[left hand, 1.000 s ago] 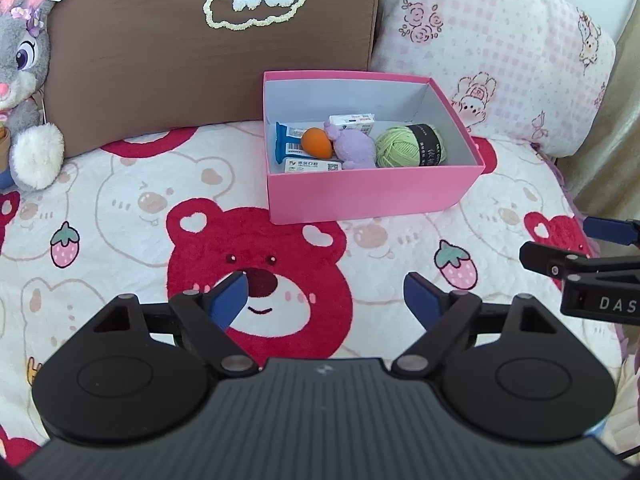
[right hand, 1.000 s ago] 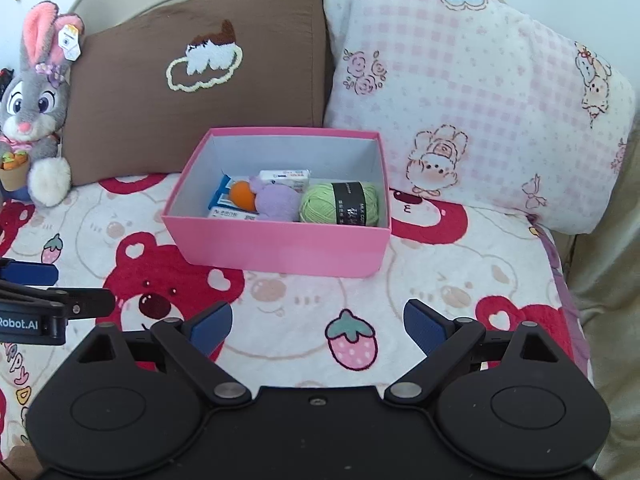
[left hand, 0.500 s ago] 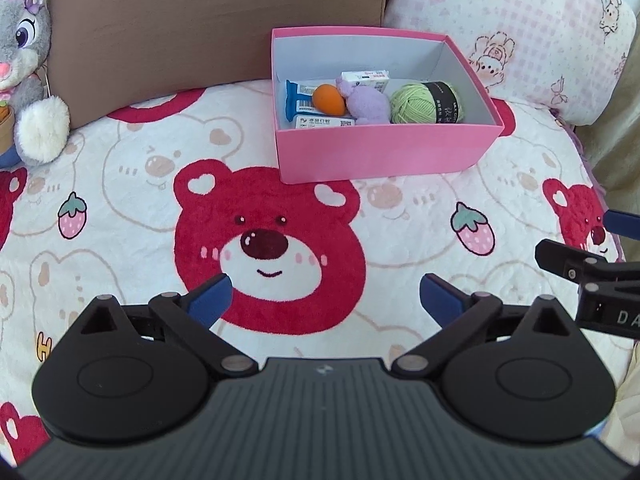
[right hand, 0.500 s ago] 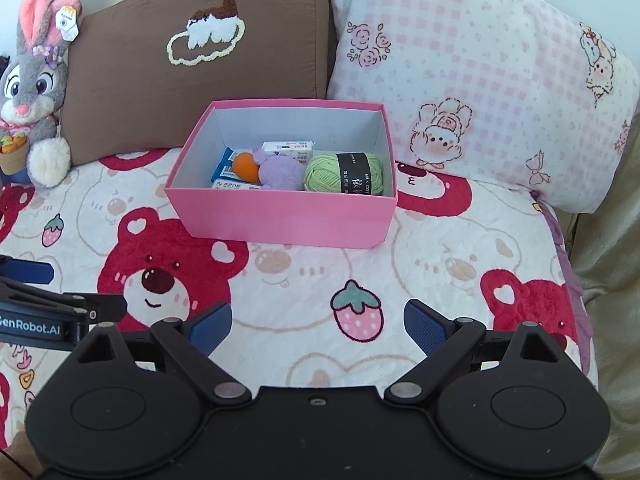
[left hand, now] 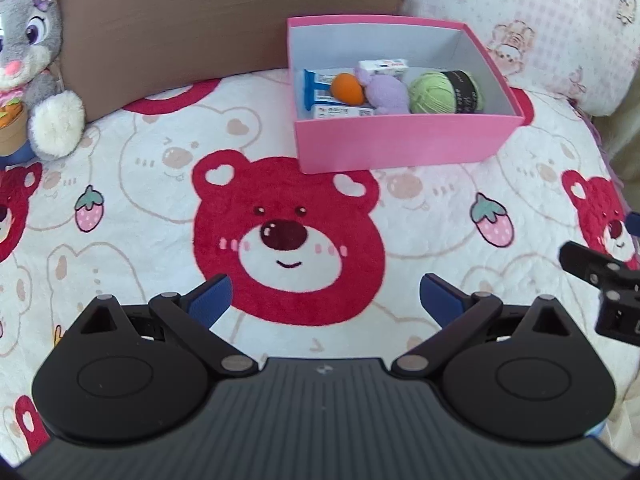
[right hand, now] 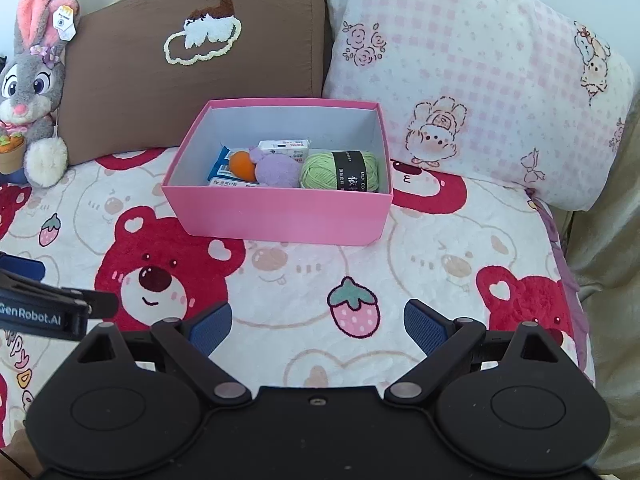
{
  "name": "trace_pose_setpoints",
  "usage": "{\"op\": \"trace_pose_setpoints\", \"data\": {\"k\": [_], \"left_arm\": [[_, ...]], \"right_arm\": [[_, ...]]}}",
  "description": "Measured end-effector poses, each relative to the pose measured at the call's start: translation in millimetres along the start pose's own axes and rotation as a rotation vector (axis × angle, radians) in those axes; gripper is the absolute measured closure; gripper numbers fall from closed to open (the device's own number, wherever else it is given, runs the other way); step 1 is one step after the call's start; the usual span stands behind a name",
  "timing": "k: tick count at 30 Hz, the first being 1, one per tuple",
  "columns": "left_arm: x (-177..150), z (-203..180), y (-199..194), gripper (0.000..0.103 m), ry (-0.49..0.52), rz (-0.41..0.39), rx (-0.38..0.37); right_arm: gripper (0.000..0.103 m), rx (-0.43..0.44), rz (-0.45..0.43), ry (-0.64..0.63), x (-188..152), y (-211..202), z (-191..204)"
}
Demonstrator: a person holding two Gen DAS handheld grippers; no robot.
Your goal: Organize objects
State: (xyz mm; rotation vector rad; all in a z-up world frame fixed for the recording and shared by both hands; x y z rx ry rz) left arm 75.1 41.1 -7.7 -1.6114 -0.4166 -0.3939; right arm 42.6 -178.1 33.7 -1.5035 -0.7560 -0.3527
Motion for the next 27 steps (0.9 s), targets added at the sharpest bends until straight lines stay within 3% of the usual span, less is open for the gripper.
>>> {"op": "trace_pose_setpoints", "data": {"k": [7,27], "left_arm": [[-0.8,0.3,0.1,0.001,0.016,0.017,0.000],[0.3,7.0,-2.2,0.001,-0.003,0.015,0.001]], "right_arm": [[0.008,0.040,0.038,0.013,1.7,2.1,-3.4],[0.008,-0.006,0.041,-0.034,1.1,-1.8,2.4]]}}
Point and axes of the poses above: each gripper's, at about its wrist camera, not at the fingertips, and y roughly the way its jaws point, z to its left, x to its top, the point moved 2 cm from there along y, roughly the way its jaws point, and after that the axes turned 4 degrees about -y, right-handed, at the moved point
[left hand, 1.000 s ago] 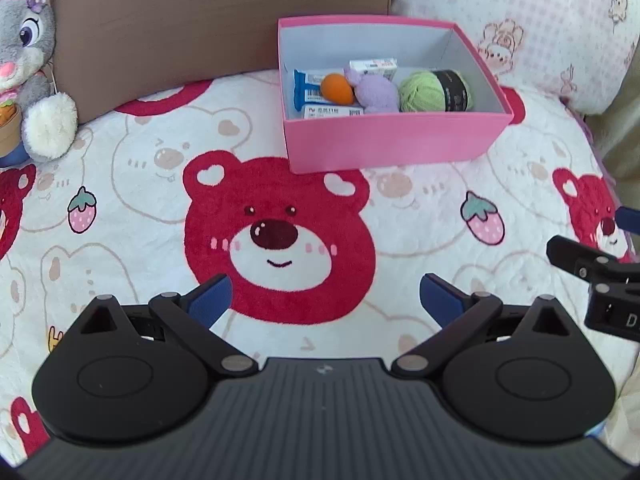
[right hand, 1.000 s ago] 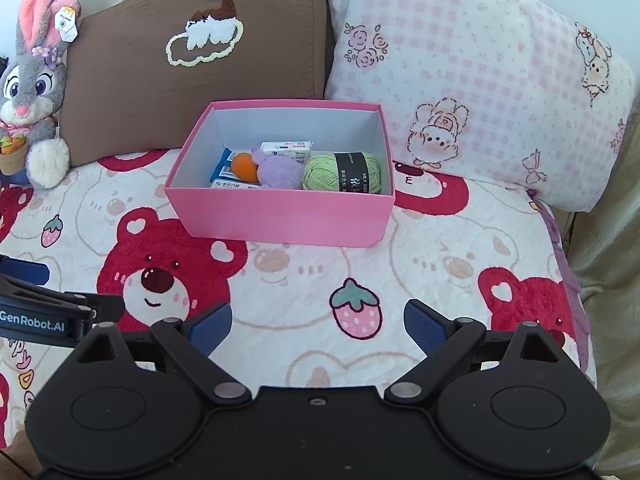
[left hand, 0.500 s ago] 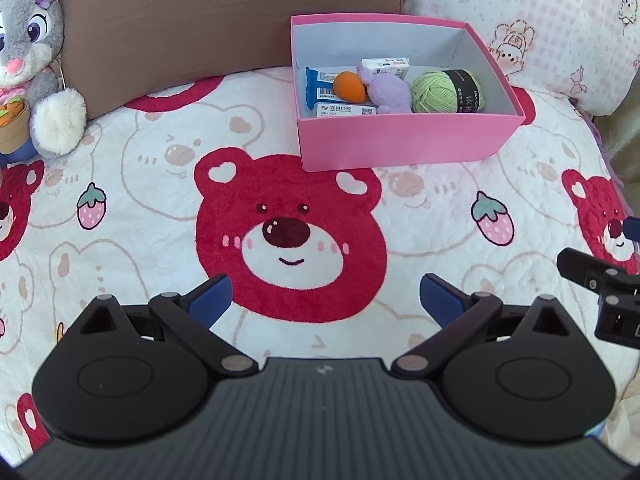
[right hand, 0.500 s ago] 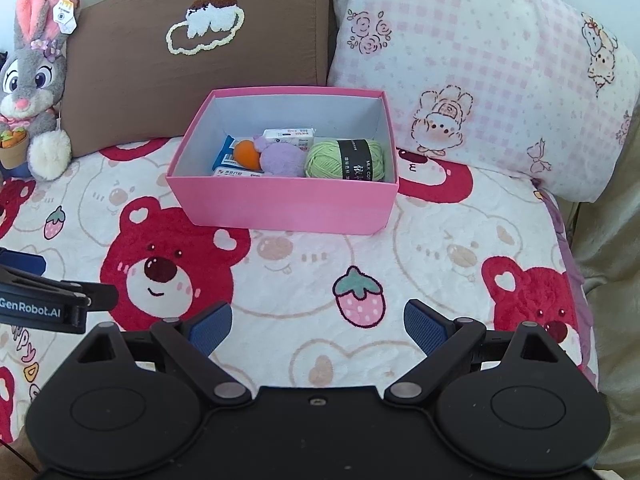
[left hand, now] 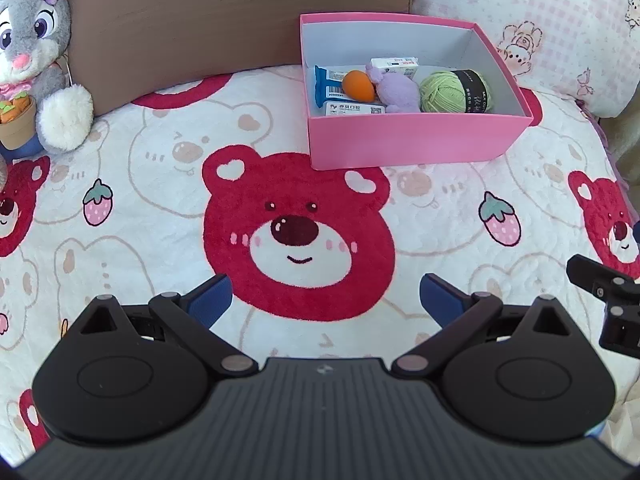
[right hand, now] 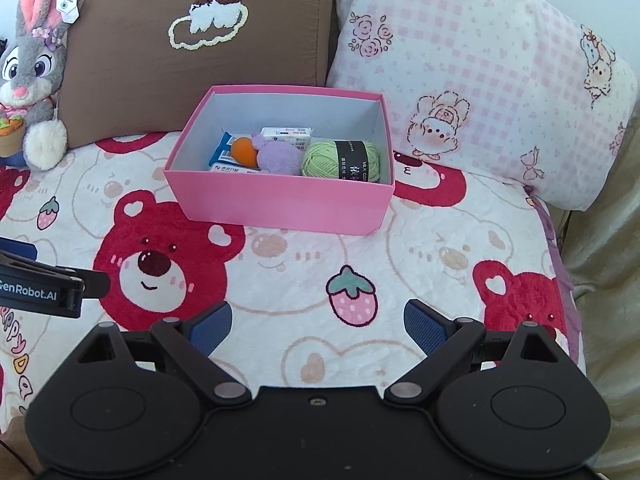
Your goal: Organize objects
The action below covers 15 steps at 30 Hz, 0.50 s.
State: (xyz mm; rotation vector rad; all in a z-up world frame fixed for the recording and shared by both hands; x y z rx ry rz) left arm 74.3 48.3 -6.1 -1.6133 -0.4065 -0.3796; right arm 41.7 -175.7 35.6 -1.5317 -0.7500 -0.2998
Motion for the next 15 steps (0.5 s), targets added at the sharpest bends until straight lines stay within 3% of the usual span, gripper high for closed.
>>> {"op": "trace_pose_setpoints", "data": {"k": [15], "left_arm": [[-1.0,3.9,-2.0,0.001,-0.002,0.005,-0.006]], "right_arm": [[0.008,-0.006,0.006,0.008,-1.4,-1.2,-3.0]]}}
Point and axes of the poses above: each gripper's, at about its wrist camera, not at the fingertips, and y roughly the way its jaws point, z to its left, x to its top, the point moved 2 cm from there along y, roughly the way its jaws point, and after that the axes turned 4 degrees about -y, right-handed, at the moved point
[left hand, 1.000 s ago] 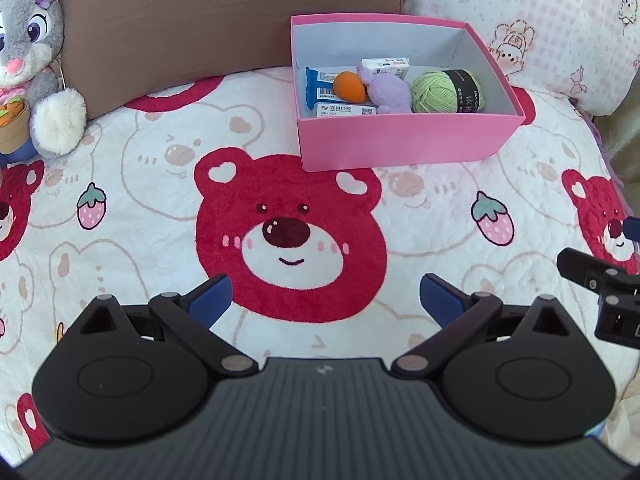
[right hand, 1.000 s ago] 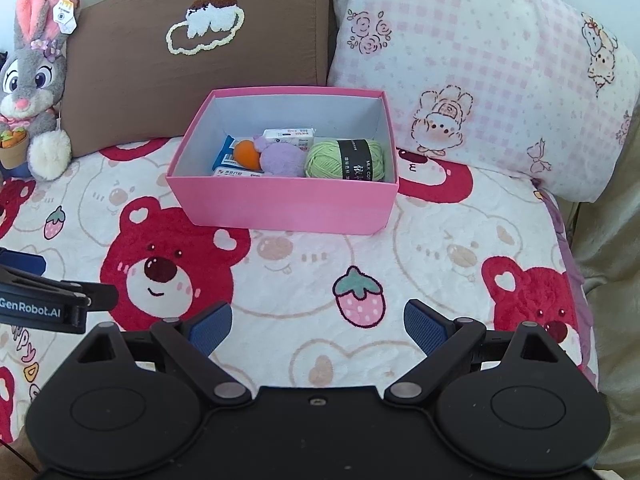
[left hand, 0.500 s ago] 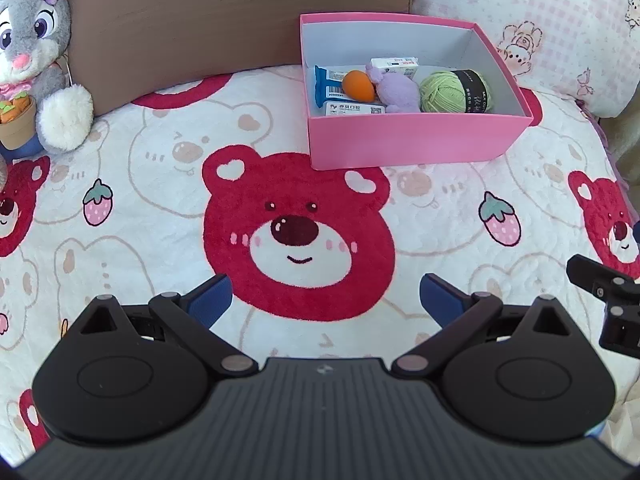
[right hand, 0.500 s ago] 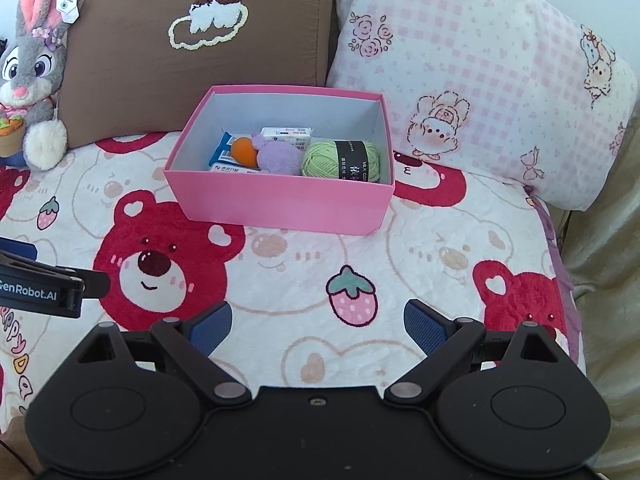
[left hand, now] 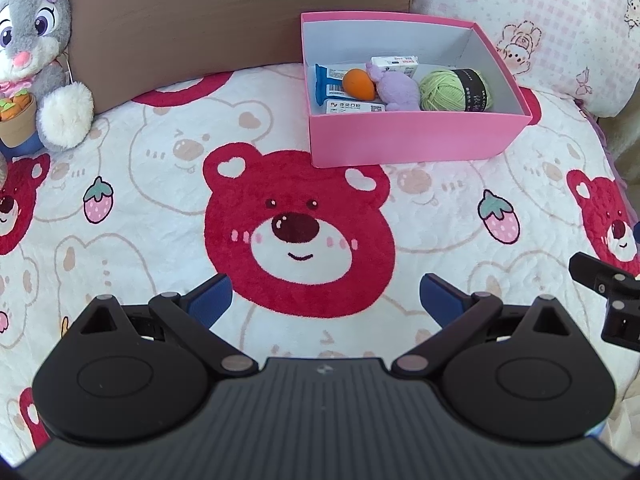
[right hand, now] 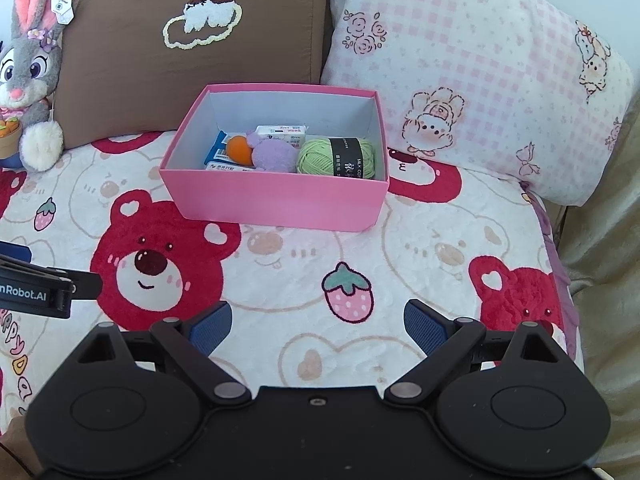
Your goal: Organize objects
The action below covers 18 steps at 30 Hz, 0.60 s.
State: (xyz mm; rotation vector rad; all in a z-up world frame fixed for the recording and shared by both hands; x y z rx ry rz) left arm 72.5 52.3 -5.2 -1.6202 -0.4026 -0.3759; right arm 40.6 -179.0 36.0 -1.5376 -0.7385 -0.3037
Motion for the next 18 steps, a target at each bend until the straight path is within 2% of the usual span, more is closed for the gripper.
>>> {"op": "trace_pose_setpoints", "data": {"k": [13,18], "left_arm": [[1.3,4.8,-0.5,0.001,-0.004,-0.016,0.003],[1.4,6.5,5.0,0.001,-0.003,0.004,0.014]], "right_arm": [[0.008,-0.005,0.004,0.009,2.0,-0.2,-2.8],[0.008,-0.002,0.006,0.006,2.1,-0.3,-2.5]]}}
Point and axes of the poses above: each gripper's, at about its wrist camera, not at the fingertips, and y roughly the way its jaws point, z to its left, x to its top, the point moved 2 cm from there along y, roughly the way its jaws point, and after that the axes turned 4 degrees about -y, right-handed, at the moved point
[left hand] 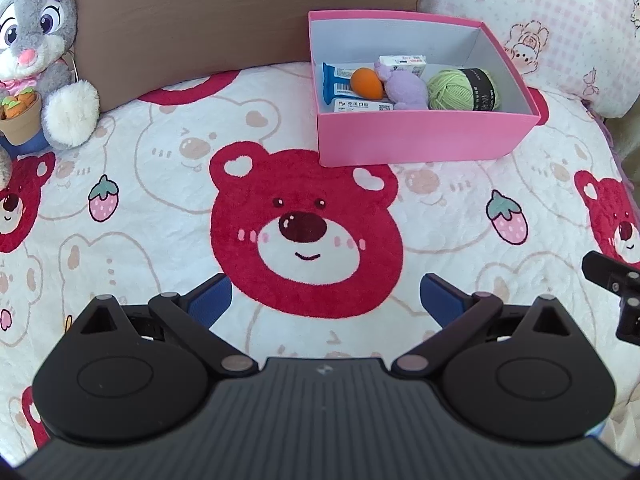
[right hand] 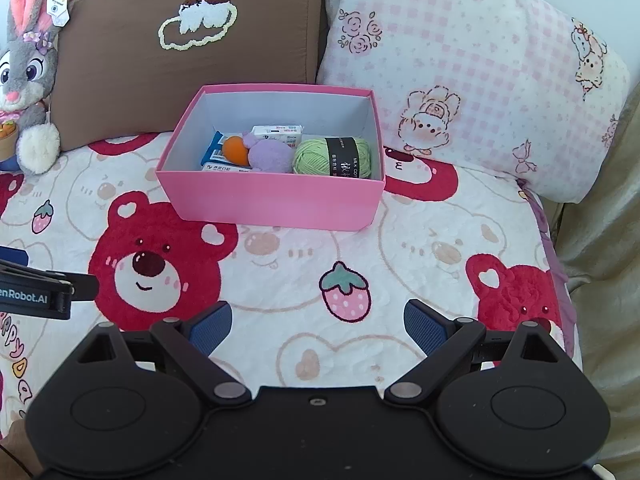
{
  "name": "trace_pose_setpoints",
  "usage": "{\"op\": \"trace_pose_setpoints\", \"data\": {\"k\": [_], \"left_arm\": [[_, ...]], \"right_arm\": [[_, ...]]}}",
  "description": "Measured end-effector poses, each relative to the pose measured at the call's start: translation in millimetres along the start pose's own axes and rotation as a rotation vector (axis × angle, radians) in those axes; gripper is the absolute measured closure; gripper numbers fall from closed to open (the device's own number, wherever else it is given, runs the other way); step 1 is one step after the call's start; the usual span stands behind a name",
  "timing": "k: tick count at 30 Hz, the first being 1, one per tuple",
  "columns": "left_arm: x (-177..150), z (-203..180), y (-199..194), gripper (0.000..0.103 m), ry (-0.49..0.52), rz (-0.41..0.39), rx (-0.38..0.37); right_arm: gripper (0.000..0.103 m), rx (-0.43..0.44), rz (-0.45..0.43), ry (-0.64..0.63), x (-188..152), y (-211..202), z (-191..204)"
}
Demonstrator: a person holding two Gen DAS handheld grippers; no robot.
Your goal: Organize objects
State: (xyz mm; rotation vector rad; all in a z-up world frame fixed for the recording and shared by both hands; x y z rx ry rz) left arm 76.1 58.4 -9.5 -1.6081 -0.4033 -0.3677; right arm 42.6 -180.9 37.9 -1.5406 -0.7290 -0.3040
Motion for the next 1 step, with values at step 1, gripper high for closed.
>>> {"op": "trace_pose_setpoints", "data": {"k": [1], "left_arm": [[0.3,0.5,0.6,0.001,-0.003,0.002,-0.002]], "right_arm": [[0.008,0.001,0.001,-0.003,0.2,0.1,0.2]]}}
Point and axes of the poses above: each gripper's, at about its wrist camera, not at the fingertips, and y roughly the way its jaws point, z to its left, x to its top, the point moved 2 cm from there along y, roughly the way its jaws point, and after that the axes turned 4 degrees about -y, right-handed, at the moved point
